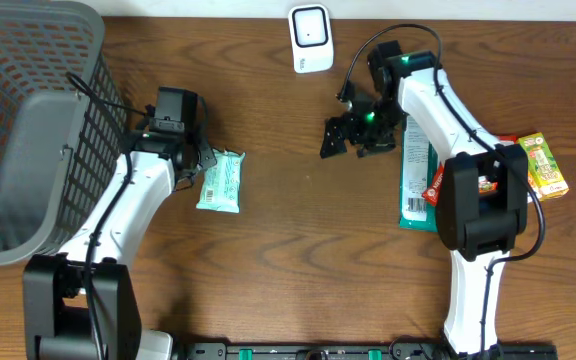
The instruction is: Scan the item barcode
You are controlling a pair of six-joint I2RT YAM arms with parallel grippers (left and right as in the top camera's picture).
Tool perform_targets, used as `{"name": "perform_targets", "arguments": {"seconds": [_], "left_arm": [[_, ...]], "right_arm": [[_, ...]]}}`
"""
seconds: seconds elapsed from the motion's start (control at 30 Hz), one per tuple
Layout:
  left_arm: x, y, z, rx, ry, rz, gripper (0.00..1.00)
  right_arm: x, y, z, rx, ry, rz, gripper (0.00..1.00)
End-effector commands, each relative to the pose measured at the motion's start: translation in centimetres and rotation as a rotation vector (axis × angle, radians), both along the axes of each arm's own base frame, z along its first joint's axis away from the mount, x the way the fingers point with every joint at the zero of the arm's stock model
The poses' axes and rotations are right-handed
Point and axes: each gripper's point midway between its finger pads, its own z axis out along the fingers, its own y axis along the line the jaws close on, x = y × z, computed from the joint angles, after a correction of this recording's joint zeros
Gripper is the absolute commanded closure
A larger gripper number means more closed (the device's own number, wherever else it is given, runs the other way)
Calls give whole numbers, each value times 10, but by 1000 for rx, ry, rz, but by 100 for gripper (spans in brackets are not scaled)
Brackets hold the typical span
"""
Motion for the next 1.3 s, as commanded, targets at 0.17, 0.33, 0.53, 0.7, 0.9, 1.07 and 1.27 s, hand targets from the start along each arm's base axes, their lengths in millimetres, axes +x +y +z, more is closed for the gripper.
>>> {"name": "perform_targets", "arguments": {"seconds": [0.17, 0.33, 0.53, 0.7, 0.9, 1.07, 1.27], "left_arm": [[-2, 18, -43, 108, 51, 24, 88], [6, 17, -68, 126, 74, -18, 88], [-4, -5, -92, 11, 149, -79, 87], [-19, -51, -93, -211, 204, -171, 87], [-30, -83, -92, -250, 229, -244, 87], [-34, -103, -91, -238, 225, -274, 86], [-38, -106, -90, -237, 234, -285, 86]], "right_arm": [[0, -7, -7, -63, -2, -16, 4], [1, -9, -8, -74, -5, -15, 4], [1, -10, -9, -78, -7, -16, 3], [-1, -11, -9, -86, 0, -15, 3], [-8, -3, -6, -53, 35, -16, 1], [-18, 11, 2, 27, 77, -4, 5], [-24, 10, 33, 93, 25, 56, 33]]}}
